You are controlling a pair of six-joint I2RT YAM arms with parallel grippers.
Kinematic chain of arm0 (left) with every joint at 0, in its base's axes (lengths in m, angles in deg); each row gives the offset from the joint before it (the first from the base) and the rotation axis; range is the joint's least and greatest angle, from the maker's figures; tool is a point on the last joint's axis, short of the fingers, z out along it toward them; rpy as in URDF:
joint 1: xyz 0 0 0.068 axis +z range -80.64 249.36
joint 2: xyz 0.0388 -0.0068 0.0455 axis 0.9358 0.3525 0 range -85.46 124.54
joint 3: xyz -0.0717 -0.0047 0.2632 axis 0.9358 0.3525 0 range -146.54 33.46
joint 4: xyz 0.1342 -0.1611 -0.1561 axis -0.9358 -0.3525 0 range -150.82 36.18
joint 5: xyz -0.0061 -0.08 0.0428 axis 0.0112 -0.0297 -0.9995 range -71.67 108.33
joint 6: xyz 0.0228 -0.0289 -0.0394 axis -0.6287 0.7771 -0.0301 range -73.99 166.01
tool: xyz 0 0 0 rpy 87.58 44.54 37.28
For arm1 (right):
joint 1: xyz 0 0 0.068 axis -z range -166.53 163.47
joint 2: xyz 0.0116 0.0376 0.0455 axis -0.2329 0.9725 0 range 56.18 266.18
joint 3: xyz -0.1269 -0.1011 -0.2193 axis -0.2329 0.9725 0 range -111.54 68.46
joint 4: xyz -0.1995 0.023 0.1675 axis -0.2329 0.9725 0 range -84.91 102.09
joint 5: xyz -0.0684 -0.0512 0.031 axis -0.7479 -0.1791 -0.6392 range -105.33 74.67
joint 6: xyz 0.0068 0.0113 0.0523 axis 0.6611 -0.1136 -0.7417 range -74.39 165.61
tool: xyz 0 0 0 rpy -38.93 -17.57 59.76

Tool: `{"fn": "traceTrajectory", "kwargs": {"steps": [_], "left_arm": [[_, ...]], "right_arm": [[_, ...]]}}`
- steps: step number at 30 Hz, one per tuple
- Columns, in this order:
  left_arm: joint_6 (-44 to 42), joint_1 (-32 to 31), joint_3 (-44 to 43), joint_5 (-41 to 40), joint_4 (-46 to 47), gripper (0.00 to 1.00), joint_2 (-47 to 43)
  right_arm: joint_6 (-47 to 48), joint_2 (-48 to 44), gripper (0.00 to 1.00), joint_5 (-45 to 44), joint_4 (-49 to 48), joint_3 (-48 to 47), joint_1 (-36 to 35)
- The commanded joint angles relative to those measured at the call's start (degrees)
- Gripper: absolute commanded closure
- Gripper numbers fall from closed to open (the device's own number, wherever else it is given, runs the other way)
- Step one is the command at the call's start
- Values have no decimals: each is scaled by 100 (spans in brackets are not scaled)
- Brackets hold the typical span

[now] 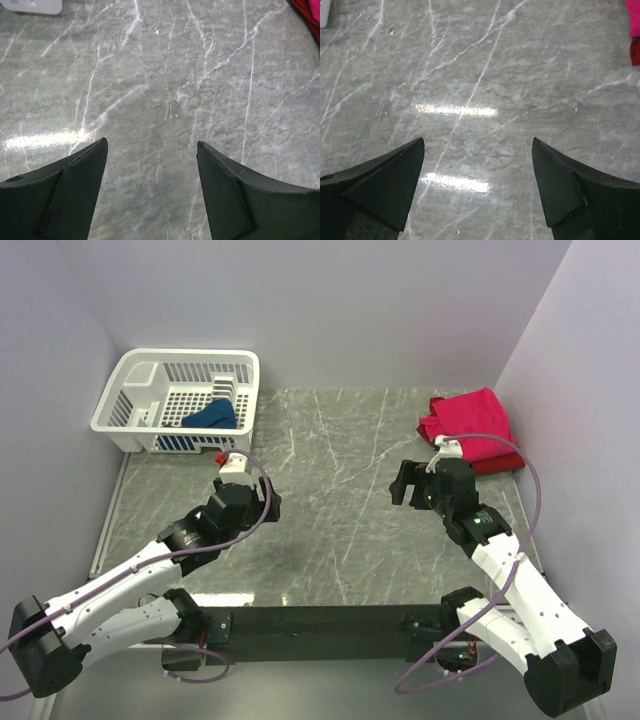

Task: Fold and stack the t-shirts
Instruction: Neatly place the folded tshirt to the corner

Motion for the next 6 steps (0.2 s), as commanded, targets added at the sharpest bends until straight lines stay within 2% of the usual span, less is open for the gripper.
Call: {"fn": "traceTrajectory", "kwargs": {"steps": [1,6], "left_arm": [[-202,12,12,29,331,22,-119],[-255,12,38,-66,515,21,-66]], "right_arm": [[119,-109,6,-178,-22,-45,-27],[145,-258,5,-283,-84,-1,-18]]}}
